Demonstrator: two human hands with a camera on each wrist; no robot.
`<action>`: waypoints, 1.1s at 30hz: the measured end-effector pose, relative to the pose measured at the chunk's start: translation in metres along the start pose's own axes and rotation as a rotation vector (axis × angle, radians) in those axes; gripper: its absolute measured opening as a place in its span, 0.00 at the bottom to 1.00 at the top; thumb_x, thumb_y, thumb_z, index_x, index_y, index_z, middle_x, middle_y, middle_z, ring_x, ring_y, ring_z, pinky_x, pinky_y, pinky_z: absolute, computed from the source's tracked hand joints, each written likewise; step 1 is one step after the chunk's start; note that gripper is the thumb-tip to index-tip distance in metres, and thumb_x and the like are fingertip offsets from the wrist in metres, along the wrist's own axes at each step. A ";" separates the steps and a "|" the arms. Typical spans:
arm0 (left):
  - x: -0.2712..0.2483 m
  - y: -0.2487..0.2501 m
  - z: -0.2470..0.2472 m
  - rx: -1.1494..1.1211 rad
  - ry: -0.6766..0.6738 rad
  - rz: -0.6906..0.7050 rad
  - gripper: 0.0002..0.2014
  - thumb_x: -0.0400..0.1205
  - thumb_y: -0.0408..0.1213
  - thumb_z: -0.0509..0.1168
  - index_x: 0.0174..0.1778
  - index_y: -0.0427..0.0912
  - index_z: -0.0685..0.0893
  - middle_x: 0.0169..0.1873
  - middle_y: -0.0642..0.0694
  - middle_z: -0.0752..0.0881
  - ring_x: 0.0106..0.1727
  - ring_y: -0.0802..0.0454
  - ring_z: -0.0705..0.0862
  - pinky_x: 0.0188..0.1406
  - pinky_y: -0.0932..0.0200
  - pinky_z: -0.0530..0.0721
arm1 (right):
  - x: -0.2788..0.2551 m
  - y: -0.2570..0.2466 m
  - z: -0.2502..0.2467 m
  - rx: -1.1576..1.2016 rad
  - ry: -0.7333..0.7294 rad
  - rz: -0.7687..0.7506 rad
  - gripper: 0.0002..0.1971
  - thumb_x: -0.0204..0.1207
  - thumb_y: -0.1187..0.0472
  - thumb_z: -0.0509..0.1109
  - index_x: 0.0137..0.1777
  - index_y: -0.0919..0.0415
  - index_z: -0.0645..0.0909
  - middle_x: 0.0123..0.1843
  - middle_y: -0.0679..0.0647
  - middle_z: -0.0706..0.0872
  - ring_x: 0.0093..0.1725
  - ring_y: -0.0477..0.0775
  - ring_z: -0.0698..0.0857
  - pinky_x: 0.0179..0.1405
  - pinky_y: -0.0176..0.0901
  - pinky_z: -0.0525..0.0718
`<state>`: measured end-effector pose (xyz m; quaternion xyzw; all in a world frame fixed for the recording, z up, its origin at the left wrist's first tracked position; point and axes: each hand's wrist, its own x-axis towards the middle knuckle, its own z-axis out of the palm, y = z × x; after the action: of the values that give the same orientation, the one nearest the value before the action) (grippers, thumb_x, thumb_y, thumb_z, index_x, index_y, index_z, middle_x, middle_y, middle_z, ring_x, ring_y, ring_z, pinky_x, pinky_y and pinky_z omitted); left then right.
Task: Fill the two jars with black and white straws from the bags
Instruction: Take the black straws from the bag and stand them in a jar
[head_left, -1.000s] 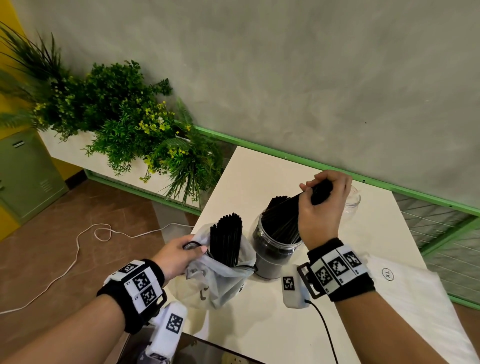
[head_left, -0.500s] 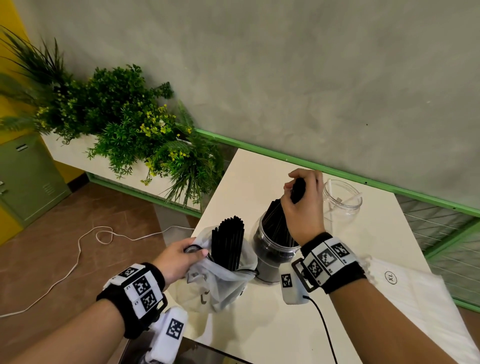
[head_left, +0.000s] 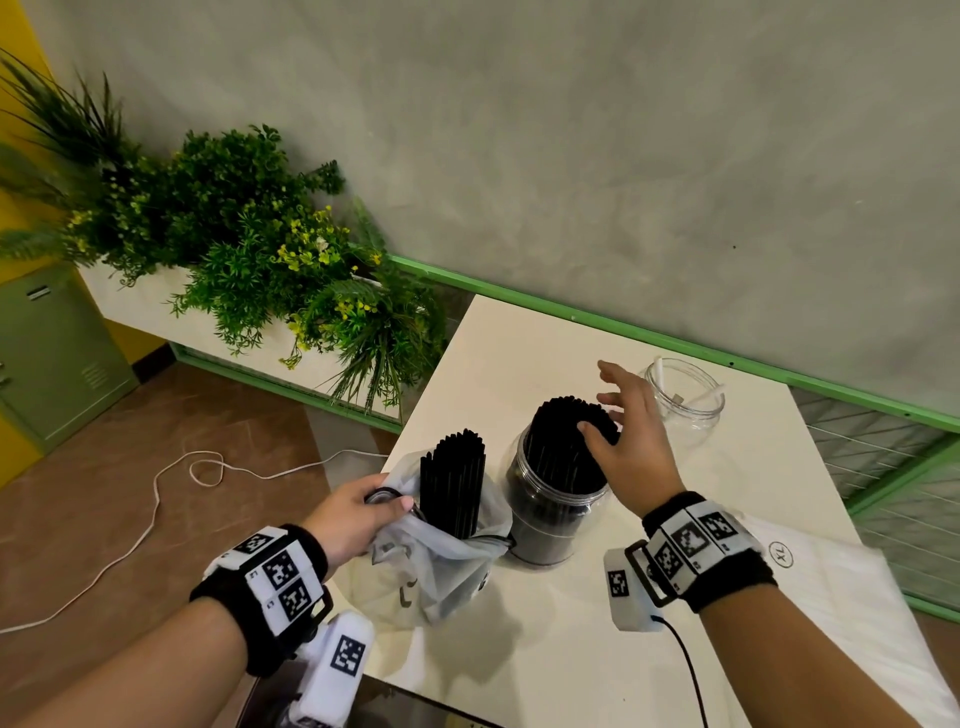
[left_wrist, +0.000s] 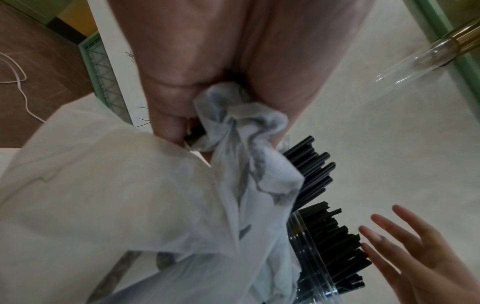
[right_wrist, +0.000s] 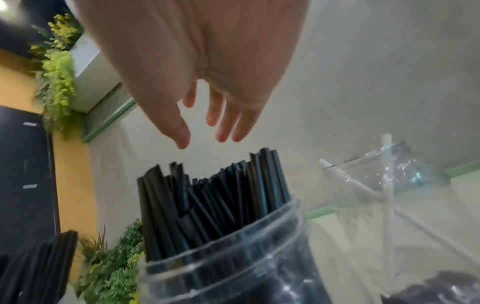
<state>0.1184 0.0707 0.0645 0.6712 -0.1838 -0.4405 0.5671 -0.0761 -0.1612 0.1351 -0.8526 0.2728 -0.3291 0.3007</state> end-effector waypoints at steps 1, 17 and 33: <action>0.000 0.000 0.000 -0.005 -0.004 -0.001 0.03 0.78 0.30 0.69 0.45 0.42 0.85 0.36 0.41 0.88 0.37 0.43 0.84 0.47 0.46 0.81 | -0.003 0.000 -0.002 -0.052 0.042 -0.054 0.28 0.76 0.70 0.70 0.74 0.54 0.70 0.67 0.51 0.73 0.61 0.47 0.77 0.63 0.33 0.75; -0.002 0.002 -0.001 0.000 -0.009 0.021 0.04 0.79 0.30 0.68 0.46 0.41 0.85 0.35 0.45 0.90 0.37 0.48 0.86 0.37 0.54 0.82 | -0.004 -0.002 0.027 -0.740 -0.321 -0.245 0.17 0.67 0.45 0.74 0.52 0.53 0.84 0.48 0.49 0.82 0.54 0.59 0.76 0.52 0.53 0.73; -0.004 -0.001 -0.005 -0.007 -0.003 0.001 0.04 0.79 0.31 0.68 0.47 0.39 0.86 0.40 0.36 0.87 0.41 0.42 0.84 0.46 0.46 0.79 | 0.001 0.003 0.011 -0.494 -0.033 -0.039 0.03 0.72 0.57 0.71 0.41 0.53 0.85 0.39 0.48 0.85 0.45 0.57 0.80 0.45 0.49 0.76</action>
<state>0.1197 0.0772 0.0651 0.6683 -0.1833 -0.4422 0.5694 -0.0686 -0.1599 0.1267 -0.9105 0.3237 -0.2441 0.0810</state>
